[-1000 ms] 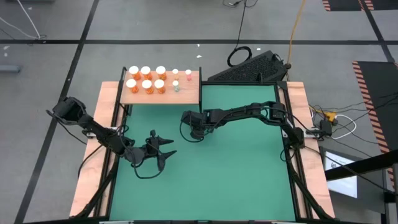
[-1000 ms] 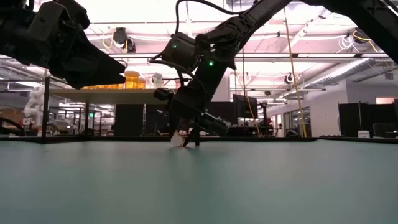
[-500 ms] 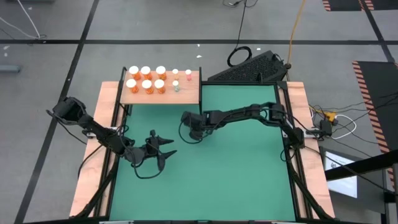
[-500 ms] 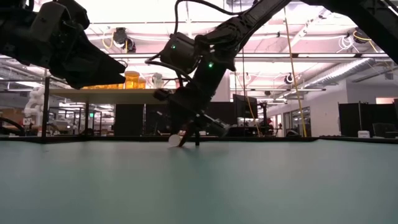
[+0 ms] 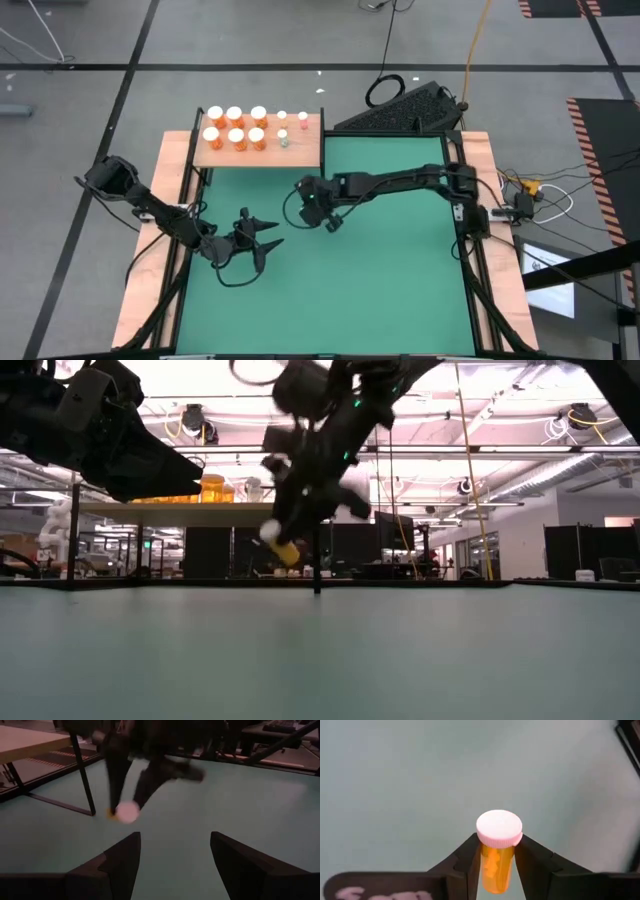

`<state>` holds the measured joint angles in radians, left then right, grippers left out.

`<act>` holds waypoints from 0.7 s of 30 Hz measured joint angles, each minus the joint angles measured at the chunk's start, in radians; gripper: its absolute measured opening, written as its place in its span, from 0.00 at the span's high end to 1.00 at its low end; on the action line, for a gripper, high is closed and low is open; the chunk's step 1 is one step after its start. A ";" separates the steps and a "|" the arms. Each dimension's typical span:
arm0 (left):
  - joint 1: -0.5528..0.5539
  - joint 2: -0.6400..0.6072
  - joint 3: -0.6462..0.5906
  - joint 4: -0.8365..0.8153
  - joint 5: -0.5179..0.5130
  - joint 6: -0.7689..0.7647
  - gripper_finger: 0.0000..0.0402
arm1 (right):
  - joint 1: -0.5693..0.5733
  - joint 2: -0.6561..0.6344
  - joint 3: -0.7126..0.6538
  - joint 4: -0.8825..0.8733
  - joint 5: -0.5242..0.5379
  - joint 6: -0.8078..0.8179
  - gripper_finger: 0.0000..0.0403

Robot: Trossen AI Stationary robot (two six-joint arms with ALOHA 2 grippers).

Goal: Pick and place medicine bottles onto shelf by color
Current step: Put the small orange pill bottle on the shelf aligned with the other small orange pill bottle

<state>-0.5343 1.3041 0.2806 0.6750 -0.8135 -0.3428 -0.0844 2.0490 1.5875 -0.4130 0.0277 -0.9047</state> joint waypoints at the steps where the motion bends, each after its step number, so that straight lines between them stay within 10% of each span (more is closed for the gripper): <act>1: 0.000 0.000 0.000 0.000 0.000 0.000 0.39 | -0.004 -0.024 -0.010 -0.004 -0.038 0.046 0.75; 9: 0.002 0.000 0.000 0.013 -0.005 0.031 0.39 | -0.019 -0.242 -0.289 0.291 -0.249 0.343 0.75; 21: 0.040 0.051 0.105 0.066 -0.010 0.232 0.39 | -0.020 -0.421 -0.840 1.361 -0.291 0.945 0.75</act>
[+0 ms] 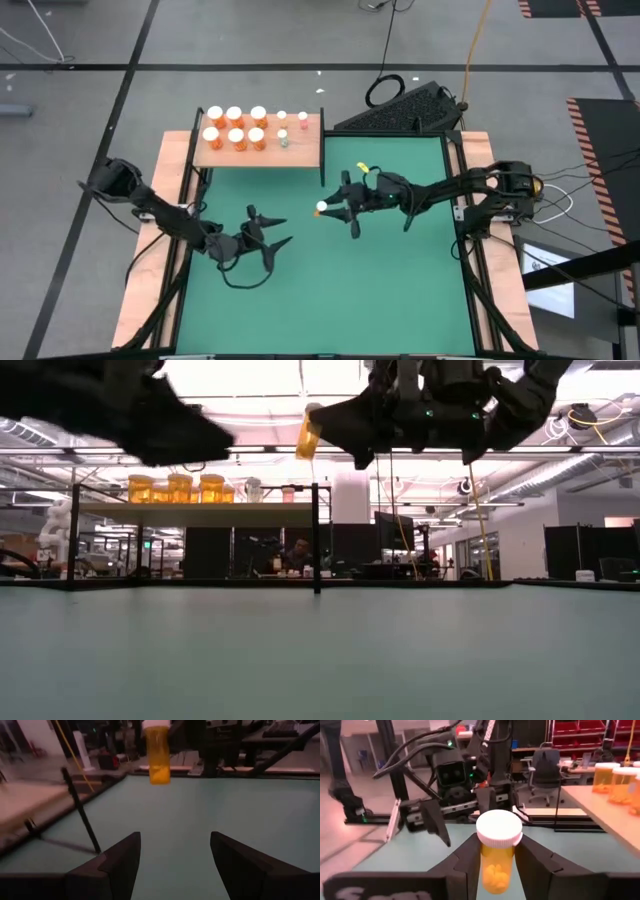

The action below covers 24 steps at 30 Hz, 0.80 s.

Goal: Pick and place medicine bottles onto shelf by color
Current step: Put the small orange pill bottle on the shelf aligned with the other small orange pill bottle

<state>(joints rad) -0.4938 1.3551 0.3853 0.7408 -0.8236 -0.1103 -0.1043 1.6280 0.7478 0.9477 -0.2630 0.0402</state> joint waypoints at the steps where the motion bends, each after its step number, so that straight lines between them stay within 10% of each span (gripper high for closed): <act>1: 0.010 0.017 0.023 0.001 0.001 0.030 0.39 | 0.000 0.001 -0.011 0.027 0.000 0.027 0.75; 24: 0.226 0.192 0.243 0.027 0.194 -0.053 0.16 | 0.014 -0.002 -0.017 0.080 -0.004 0.105 0.75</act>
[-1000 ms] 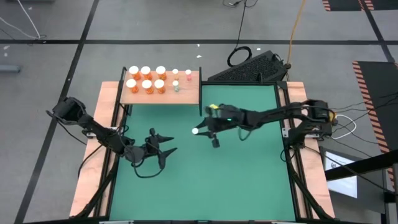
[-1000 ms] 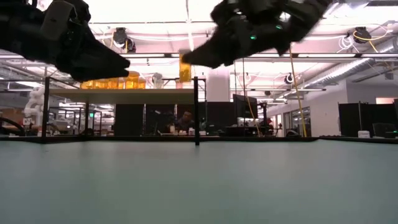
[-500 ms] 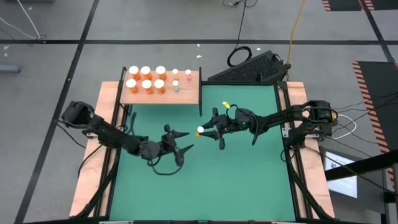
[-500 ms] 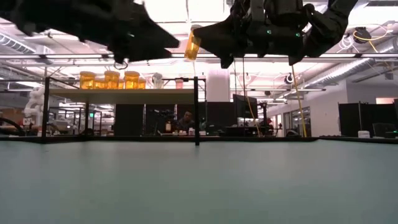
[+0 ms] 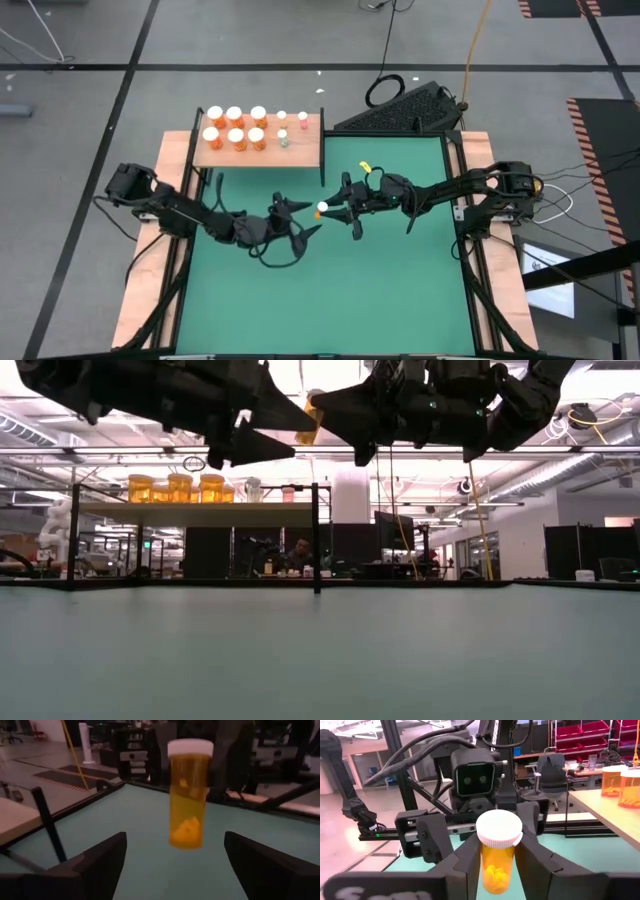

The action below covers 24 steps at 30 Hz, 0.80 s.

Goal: Pick and place medicine bottles onto shelf by color
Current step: Put the small orange pill bottle on the shelf aligned with the other small orange pill bottle

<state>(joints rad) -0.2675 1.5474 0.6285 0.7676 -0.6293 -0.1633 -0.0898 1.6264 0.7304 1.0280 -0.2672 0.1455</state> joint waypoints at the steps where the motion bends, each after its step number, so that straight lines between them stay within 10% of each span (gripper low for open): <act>1: 0.009 -0.001 0.000 0.010 0.017 -0.001 0.17 | 0.000 0.000 0.001 0.001 0.000 0.000 0.75; 24: 0.071 -0.001 0.001 0.047 0.148 -0.001 0.59 | 0.015 0.000 0.001 0.017 0.007 -0.027 0.75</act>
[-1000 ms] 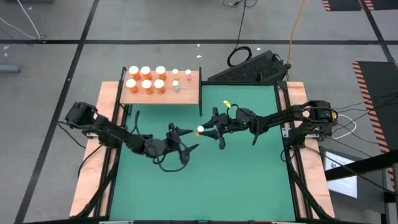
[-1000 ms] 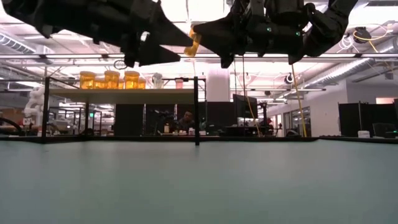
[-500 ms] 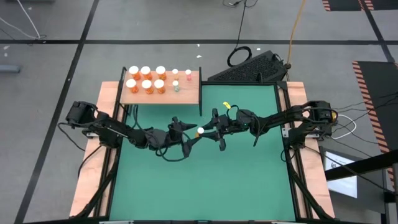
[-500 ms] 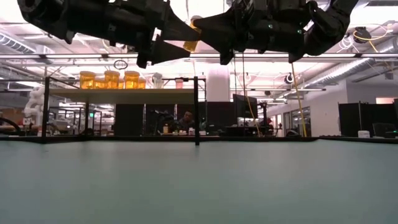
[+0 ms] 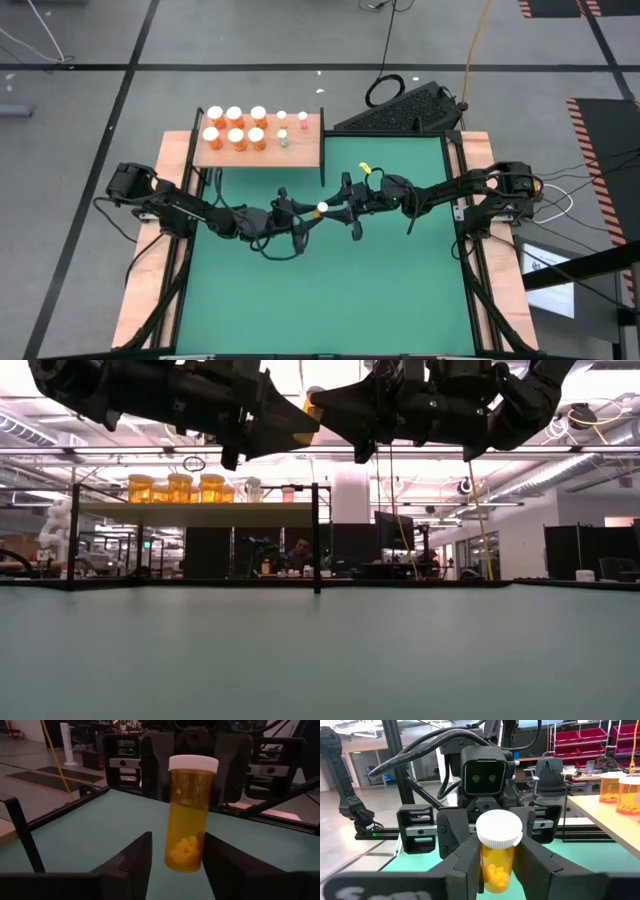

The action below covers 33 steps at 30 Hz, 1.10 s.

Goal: Pick and place medicine bottles onto shelf by color
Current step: Put the small orange pill bottle on the shelf aligned with the other small orange pill bottle

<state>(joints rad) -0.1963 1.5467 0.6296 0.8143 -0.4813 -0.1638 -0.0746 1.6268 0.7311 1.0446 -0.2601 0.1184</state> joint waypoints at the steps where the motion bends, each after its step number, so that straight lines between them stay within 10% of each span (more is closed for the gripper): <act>1: 0.000 0.000 0.000 0.000 0.000 0.000 0.60 | 0.000 0.000 0.000 0.002 0.000 0.000 0.75; 11: 0.000 0.000 0.000 -0.001 0.000 -0.004 0.69 | -0.001 0.000 0.000 0.003 0.001 -0.002 0.71; 23: 0.002 0.000 0.000 -0.001 -0.016 -0.002 0.70 | -0.002 -0.149 0.000 -0.280 -0.008 -0.051 0.25; 33: 0.002 0.000 0.000 0.003 -0.014 0.004 0.70 | 0.006 -0.253 0.001 -0.417 0.108 -0.052 0.18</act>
<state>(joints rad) -0.1947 1.5467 0.6292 0.8177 -0.4958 -0.1597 -0.0689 1.3743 0.7319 0.6274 -0.1522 0.0662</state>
